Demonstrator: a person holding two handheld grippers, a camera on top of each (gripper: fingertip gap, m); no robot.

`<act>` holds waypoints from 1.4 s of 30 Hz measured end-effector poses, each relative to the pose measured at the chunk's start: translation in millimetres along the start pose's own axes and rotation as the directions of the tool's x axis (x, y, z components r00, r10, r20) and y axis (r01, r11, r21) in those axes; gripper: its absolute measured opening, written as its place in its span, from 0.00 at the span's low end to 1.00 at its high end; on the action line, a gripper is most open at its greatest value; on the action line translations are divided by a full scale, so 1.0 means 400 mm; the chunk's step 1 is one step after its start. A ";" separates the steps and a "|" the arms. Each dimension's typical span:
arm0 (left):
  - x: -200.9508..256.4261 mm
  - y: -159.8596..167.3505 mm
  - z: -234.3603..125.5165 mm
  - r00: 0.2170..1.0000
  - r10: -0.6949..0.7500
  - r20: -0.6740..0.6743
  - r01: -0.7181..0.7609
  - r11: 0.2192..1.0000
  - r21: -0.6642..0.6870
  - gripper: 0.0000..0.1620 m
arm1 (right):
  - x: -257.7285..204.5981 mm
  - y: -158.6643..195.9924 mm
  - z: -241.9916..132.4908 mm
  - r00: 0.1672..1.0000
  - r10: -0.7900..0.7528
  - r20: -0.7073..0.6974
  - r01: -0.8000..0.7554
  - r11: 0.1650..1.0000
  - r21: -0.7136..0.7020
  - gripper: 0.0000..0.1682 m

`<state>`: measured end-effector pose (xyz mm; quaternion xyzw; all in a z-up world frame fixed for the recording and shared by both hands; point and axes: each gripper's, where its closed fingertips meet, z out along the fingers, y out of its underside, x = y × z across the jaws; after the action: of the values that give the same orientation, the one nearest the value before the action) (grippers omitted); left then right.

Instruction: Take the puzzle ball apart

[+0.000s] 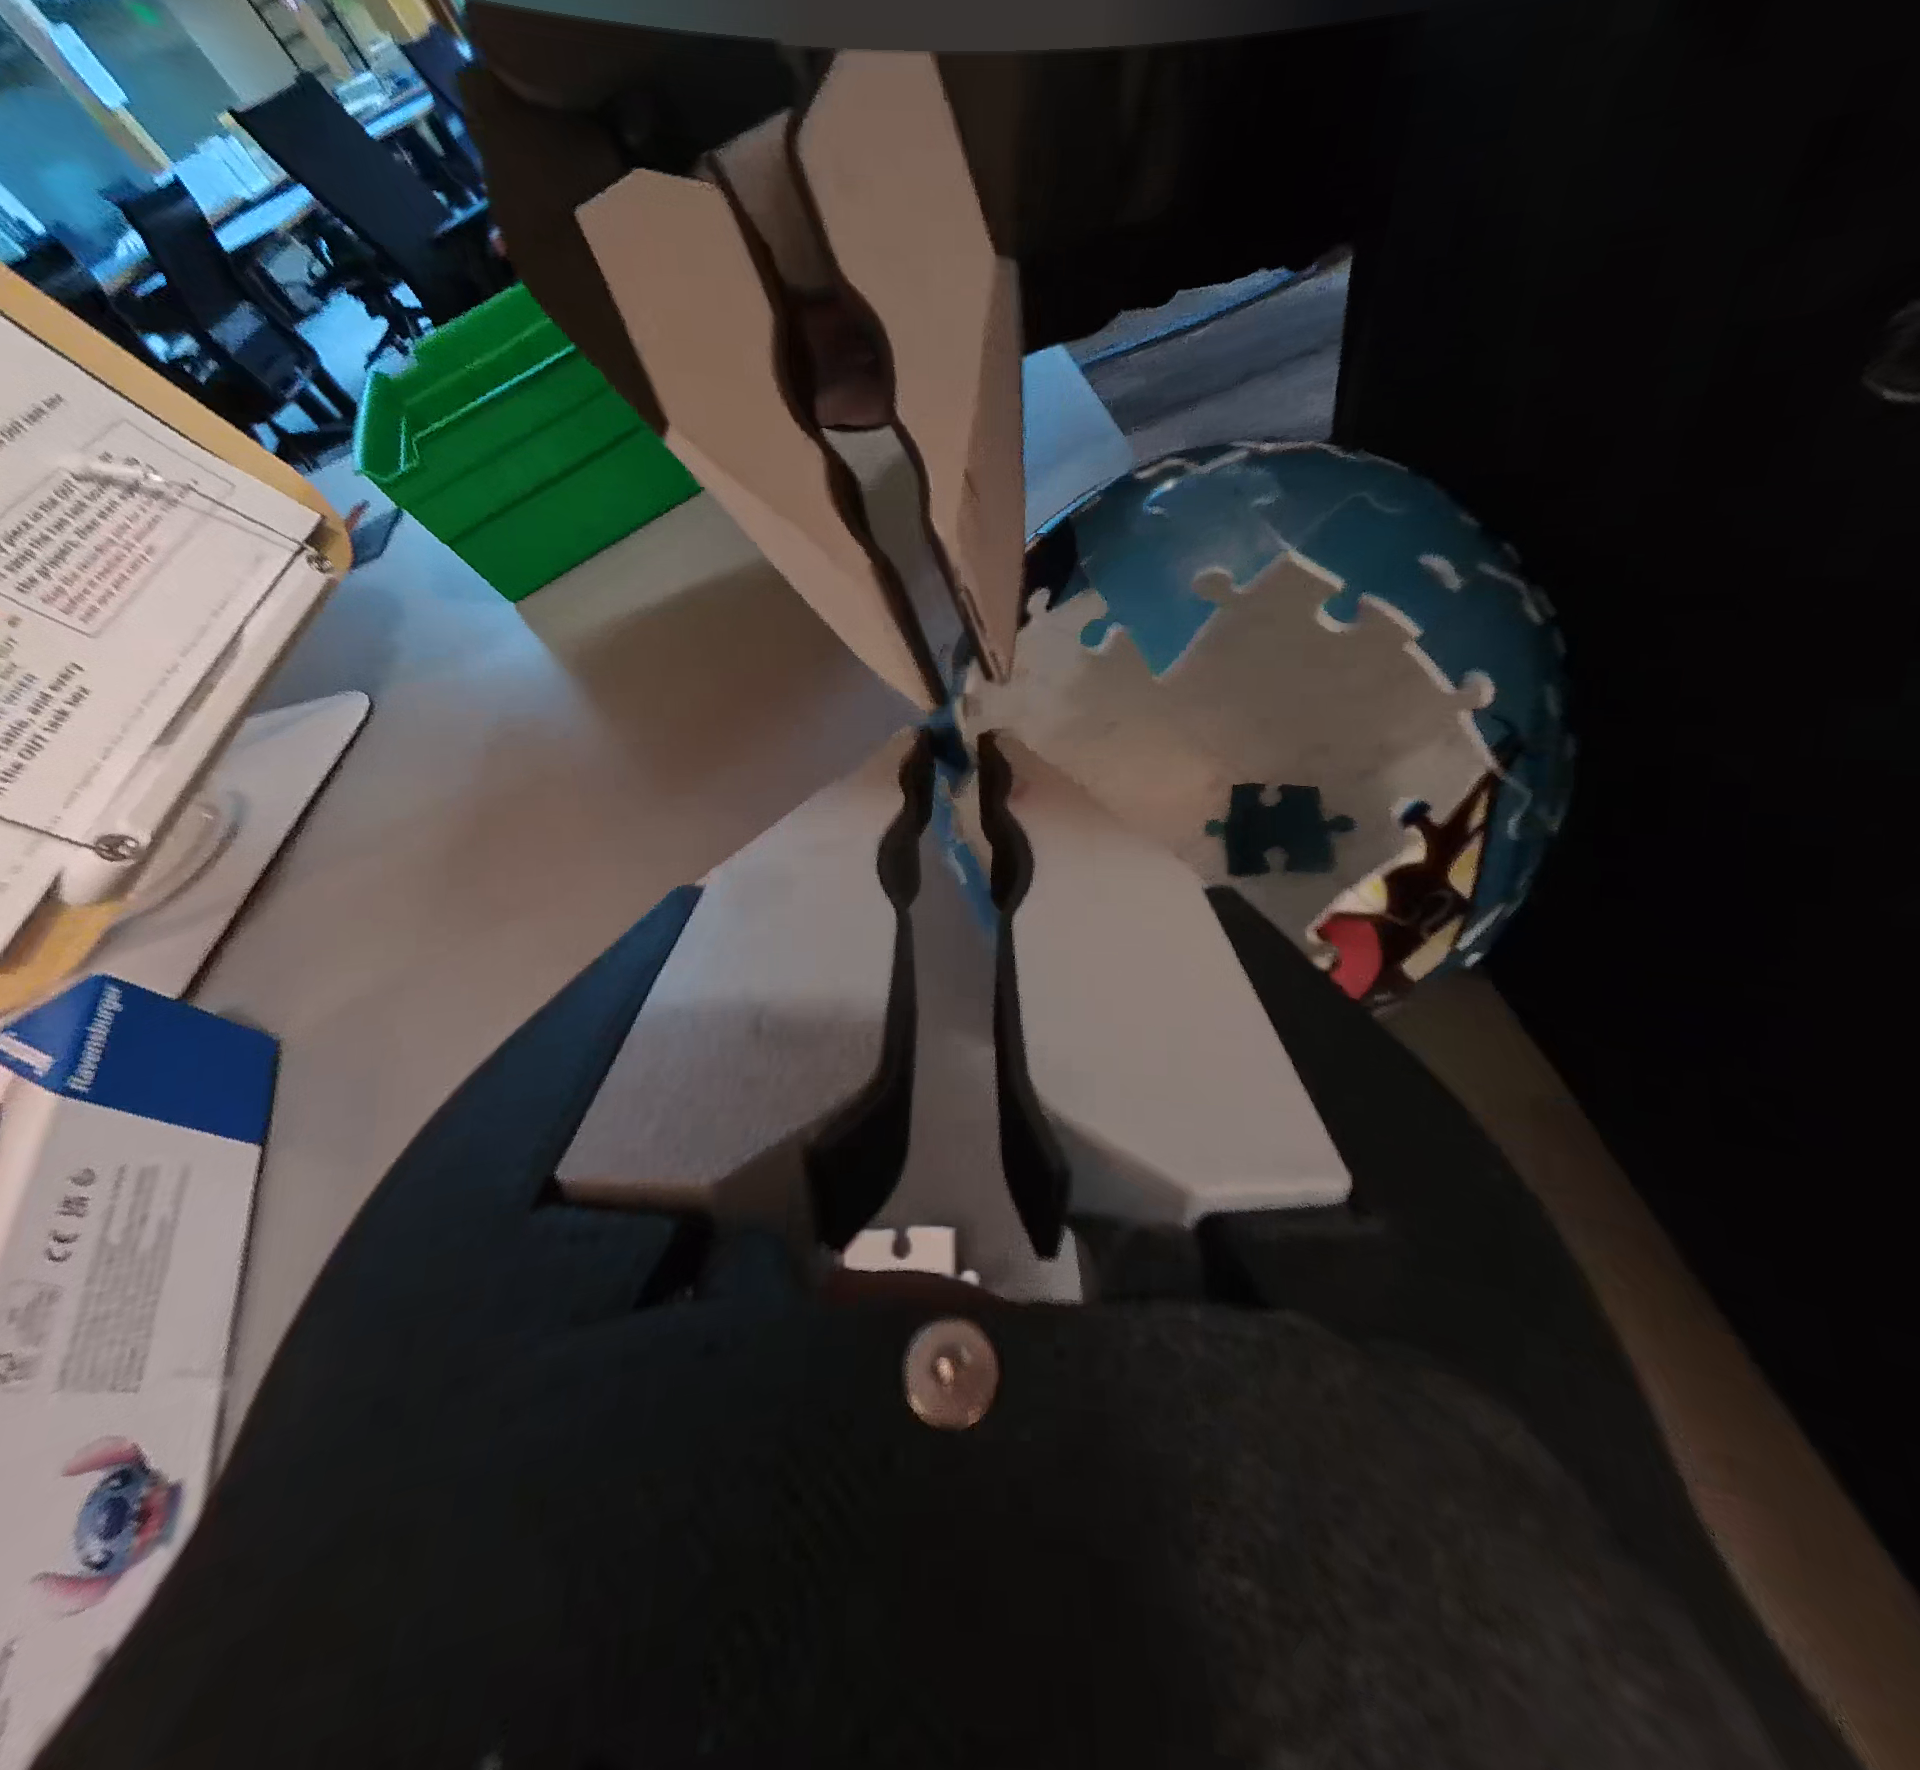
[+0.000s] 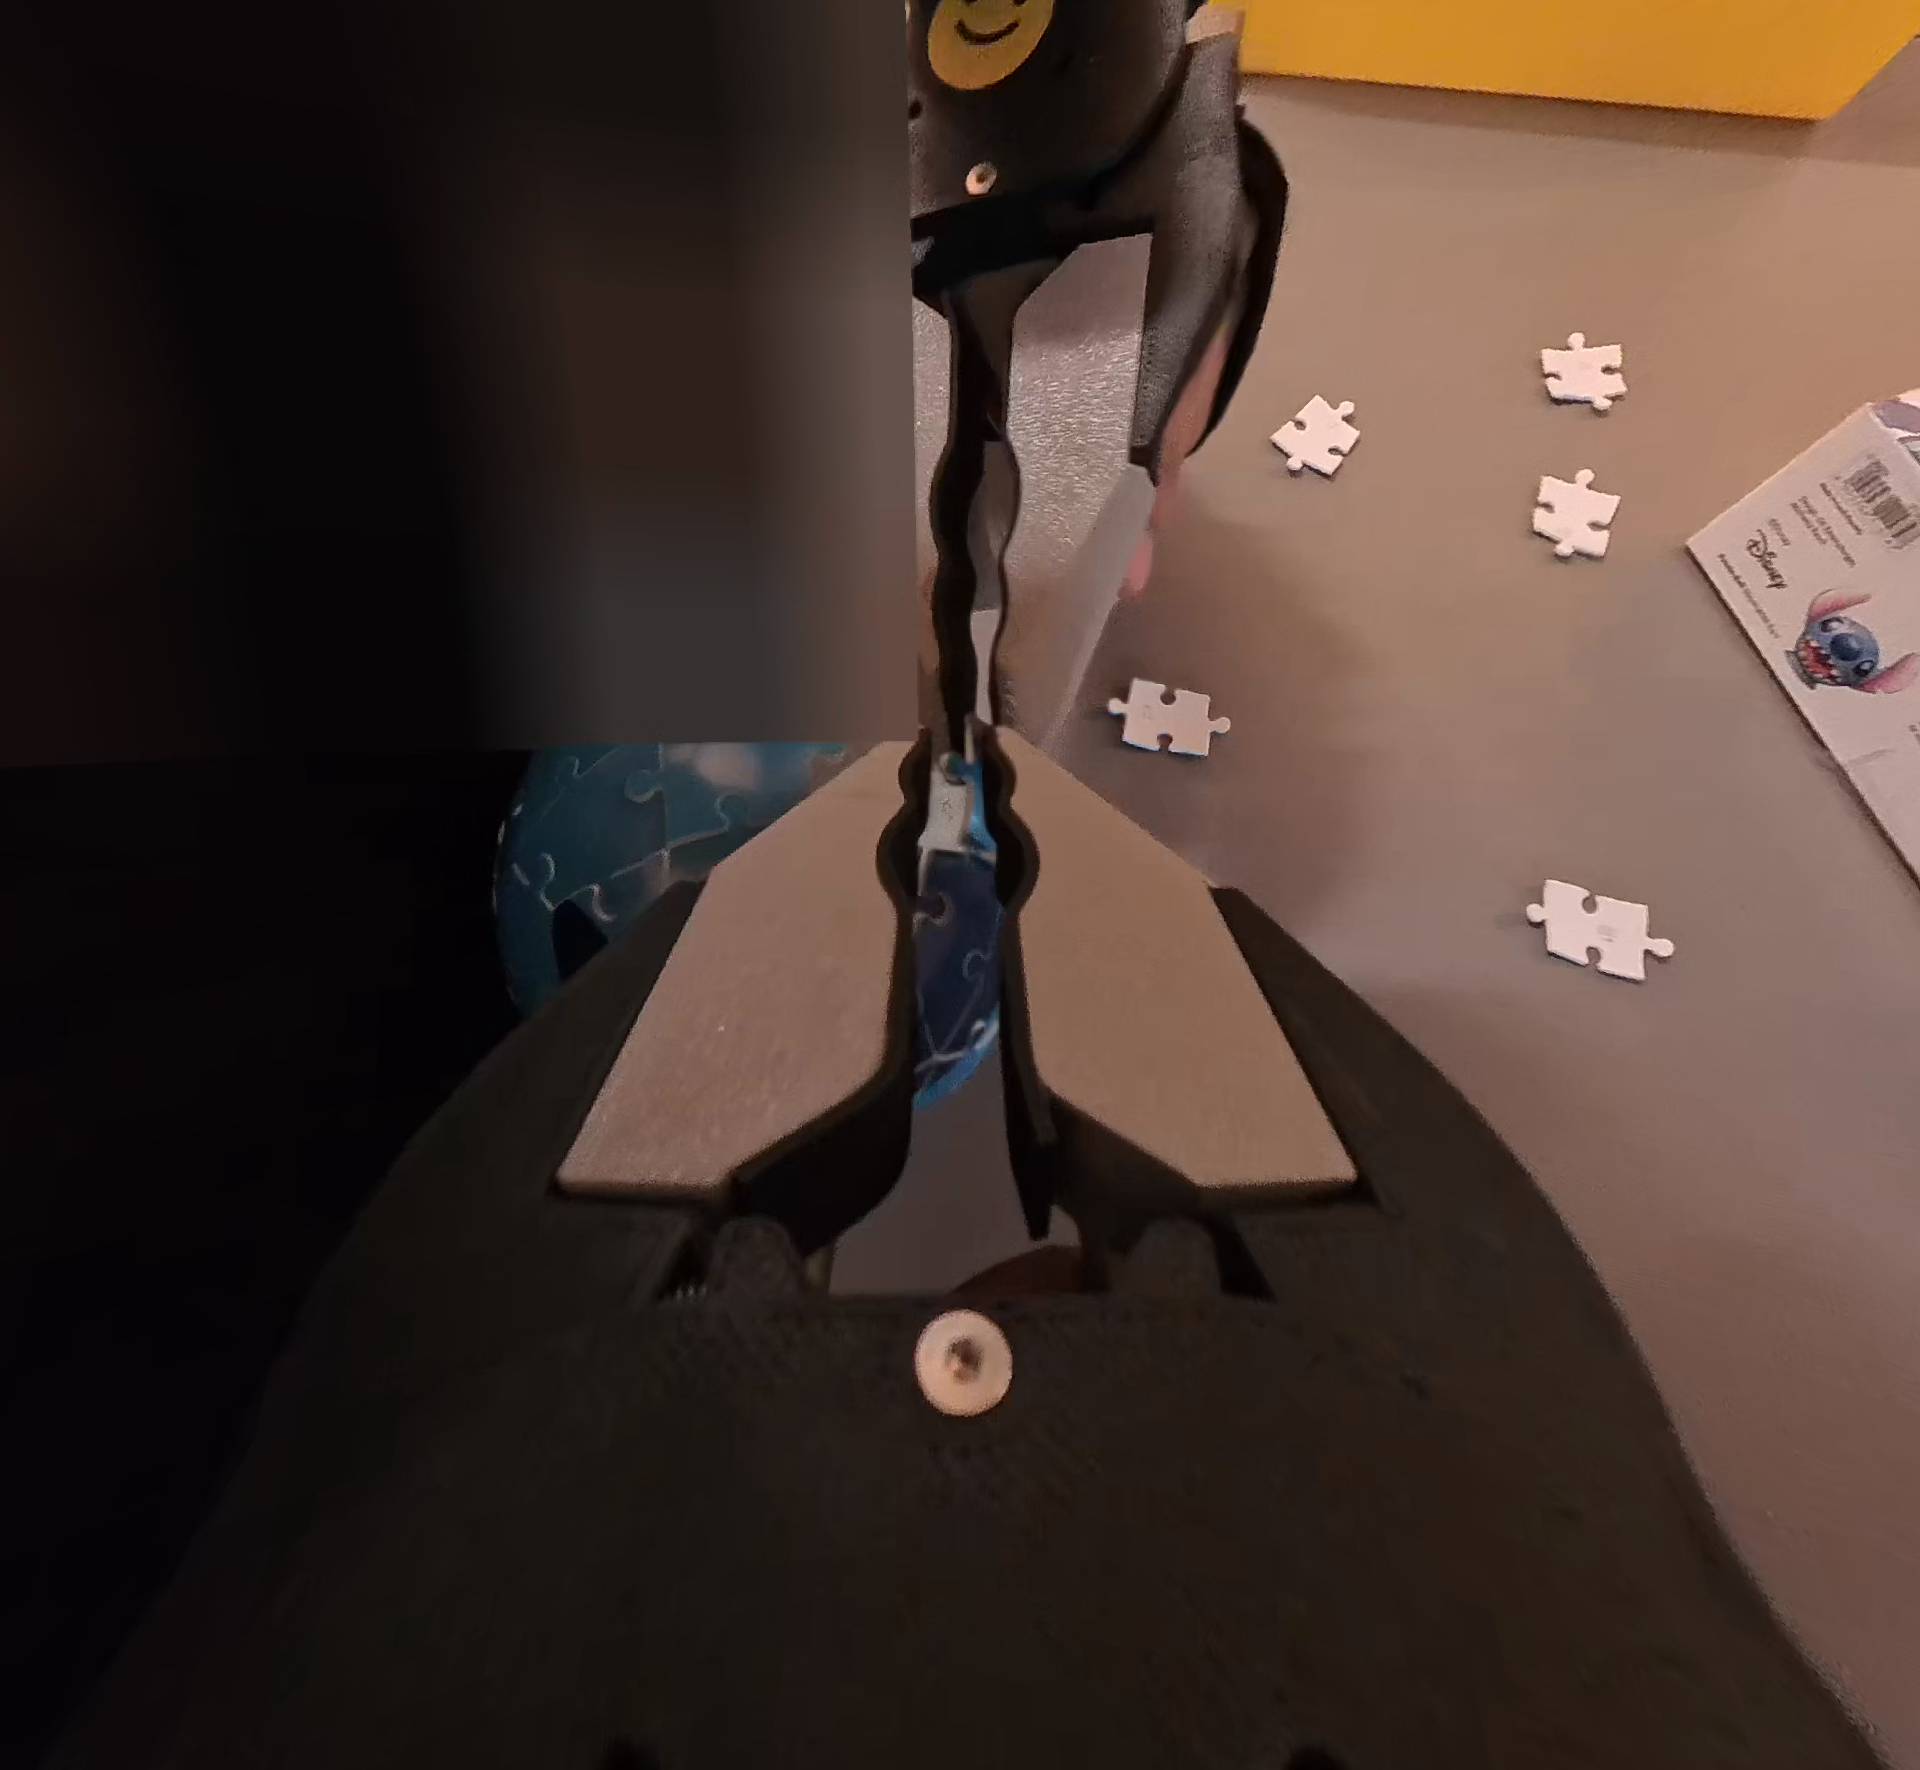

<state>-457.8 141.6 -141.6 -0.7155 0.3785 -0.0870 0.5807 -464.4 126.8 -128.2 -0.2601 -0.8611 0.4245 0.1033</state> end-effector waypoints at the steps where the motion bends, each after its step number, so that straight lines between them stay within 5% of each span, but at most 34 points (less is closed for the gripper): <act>1: 0.001 0.000 -0.002 1.000 0.022 -0.001 -0.022 1.000 -0.002 0.03 | 0.006 -0.005 -0.014 1.000 0.009 0.003 -0.009 1.000 0.017 0.03; 6: 0.004 -0.003 -0.008 0.994 0.112 -0.017 -0.112 0.993 0.024 0.03 | 0.057 -0.008 -0.079 0.993 0.101 0.059 -0.107 0.987 0.116 0.01; 12: 0.014 0.000 -0.013 0.957 0.287 0.047 -0.289 0.956 0.055 0.02 | 0.075 0.024 -0.040 0.978 0.136 0.160 -0.158 0.979 0.130 0.02; 17: 0.006 -0.004 -0.019 0.959 0.274 0.074 -0.280 0.956 0.084 0.01 | 0.043 0.032 -0.015 0.963 0.092 0.255 -0.129 0.983 0.132 0.03; 31: 0.004 -0.004 -0.013 0.904 0.374 0.208 -0.391 0.919 0.047 0.01 | 0.056 0.033 -0.003 0.967 0.066 0.245 -0.107 0.982 0.157 0.03; 42: 0.011 -0.005 -0.006 0.920 0.344 0.188 -0.359 0.932 0.054 0.02 | 0.055 0.033 0.009 0.956 0.072 0.286 -0.117 0.983 0.142 0.00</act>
<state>-455.4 137.0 -140.4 -0.6147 0.4440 0.0658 0.6486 -479.5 142.8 -141.6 -0.2296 -0.8174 0.5279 -0.0196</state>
